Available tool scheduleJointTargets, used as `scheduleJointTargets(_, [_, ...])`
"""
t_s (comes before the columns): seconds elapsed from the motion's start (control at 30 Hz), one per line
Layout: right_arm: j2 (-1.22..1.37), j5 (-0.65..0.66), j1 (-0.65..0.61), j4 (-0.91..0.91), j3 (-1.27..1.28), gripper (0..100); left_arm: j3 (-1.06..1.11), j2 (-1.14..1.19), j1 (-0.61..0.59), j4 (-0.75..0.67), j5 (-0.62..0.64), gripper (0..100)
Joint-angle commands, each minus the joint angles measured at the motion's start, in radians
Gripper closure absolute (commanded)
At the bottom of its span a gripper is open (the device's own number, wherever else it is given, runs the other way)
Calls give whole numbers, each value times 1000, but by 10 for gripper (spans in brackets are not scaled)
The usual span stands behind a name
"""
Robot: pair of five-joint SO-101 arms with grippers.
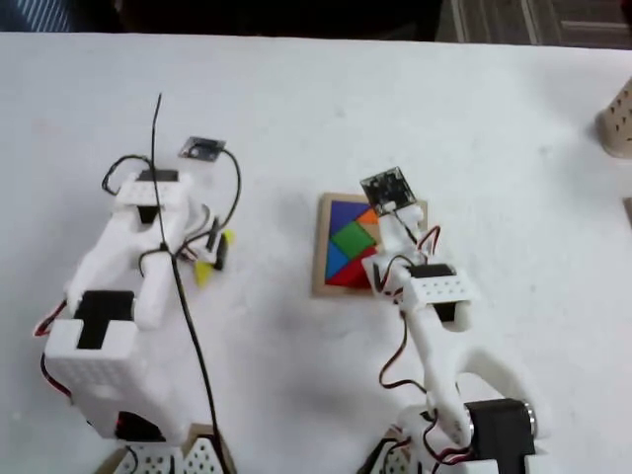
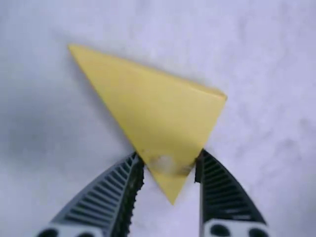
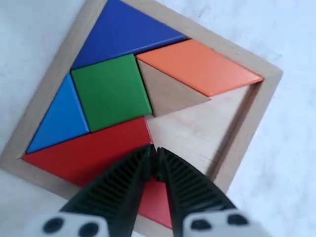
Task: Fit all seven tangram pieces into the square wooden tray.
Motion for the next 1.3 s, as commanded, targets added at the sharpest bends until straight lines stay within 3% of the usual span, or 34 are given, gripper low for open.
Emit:
scheduleJointTargets(0.0, [12,14,-22,7,-12,981,-2,16,-5,-9,-2,869])
scheduleJointTargets(0.33, [12,14,-22,7,-12,981,-2,-45,-81,-26,459,869])
scheduleJointTargets(0.47, [12,14,-24,7,-12,981,8,-111,-104,-23,588,869])
scheduleJointTargets(1.03, [12,14,-24,7,-12,981,-68,-131,-125,-46,608,928])
scheduleJointTargets(1.27, [12,14,-24,7,-12,981,-84,-128,-174,-146,608,930])
